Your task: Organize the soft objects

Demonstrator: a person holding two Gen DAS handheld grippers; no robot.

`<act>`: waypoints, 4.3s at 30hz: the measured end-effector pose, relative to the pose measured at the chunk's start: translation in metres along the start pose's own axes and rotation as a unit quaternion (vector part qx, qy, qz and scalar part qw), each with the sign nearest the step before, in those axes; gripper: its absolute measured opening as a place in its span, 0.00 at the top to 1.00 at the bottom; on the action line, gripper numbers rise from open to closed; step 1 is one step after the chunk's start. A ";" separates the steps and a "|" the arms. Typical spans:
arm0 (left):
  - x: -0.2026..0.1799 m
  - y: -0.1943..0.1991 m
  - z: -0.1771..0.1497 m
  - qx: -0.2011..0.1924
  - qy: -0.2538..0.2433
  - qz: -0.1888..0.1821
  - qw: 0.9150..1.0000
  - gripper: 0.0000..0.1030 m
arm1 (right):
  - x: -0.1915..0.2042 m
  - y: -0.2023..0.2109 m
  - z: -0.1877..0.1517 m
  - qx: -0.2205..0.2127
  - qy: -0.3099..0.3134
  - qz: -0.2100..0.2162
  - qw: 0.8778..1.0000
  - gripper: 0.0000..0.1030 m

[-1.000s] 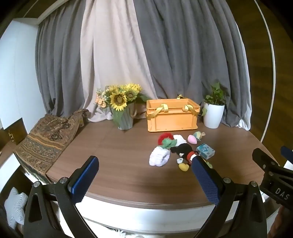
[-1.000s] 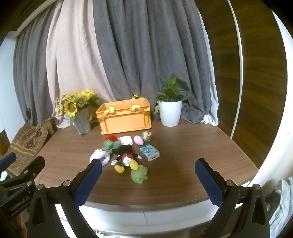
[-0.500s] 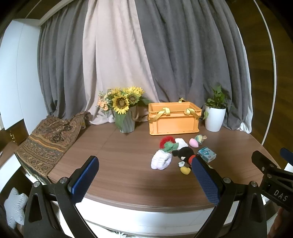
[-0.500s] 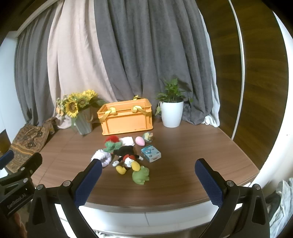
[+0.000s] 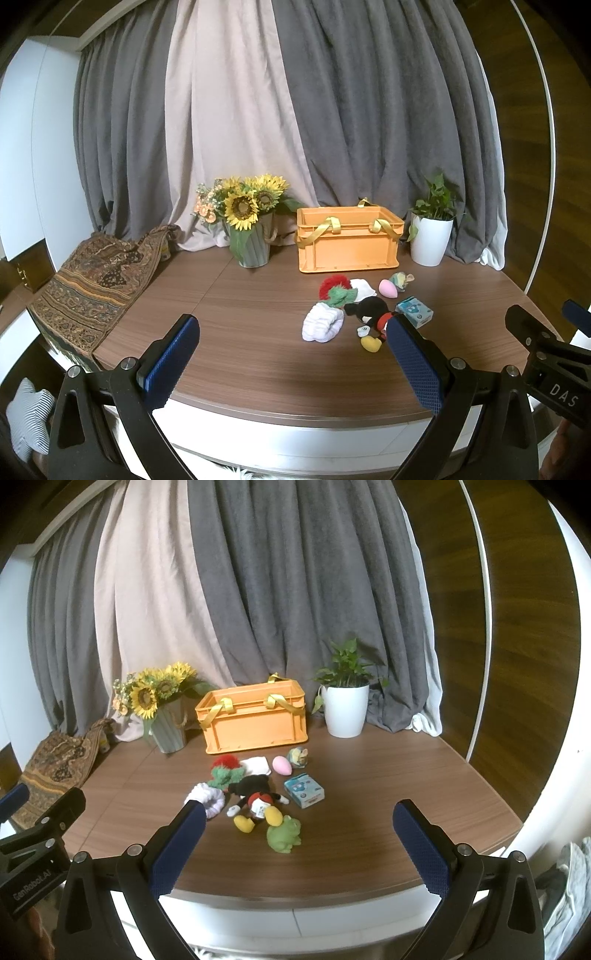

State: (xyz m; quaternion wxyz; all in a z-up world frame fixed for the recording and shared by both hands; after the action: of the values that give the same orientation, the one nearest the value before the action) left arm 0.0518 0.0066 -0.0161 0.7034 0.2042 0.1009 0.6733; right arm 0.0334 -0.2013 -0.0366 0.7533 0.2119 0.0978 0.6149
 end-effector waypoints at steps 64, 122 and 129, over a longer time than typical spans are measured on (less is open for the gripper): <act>-0.028 -0.172 -0.005 0.056 -0.082 -0.083 0.992 0.02 | 0.007 -0.136 -0.036 0.101 -0.079 -0.050 0.990 0.00; -0.035 -0.263 -0.029 0.137 -0.081 -0.250 0.955 0.68 | 0.039 -0.186 -0.053 0.143 -0.120 -0.125 0.974 0.46; -0.027 -0.253 -0.003 0.113 -0.066 -0.232 0.964 0.68 | 0.050 -0.185 -0.024 0.118 -0.104 -0.090 0.983 0.46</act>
State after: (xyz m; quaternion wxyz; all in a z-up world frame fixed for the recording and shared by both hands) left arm 0.2784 -0.0224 -0.1294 0.8179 0.2974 0.1738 0.4608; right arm 0.1988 -0.1769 -0.1341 0.7813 0.3526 0.1093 0.5033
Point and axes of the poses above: each gripper's, at about its wrist camera, not at the fingertips, and y roughly against the way its jaws point, x to its left, z to its top, the point moved 6 cm from there along -y, roughly the way its jaws point, and after that the axes turned 5 degrees about -y, right-handed, at the moved point
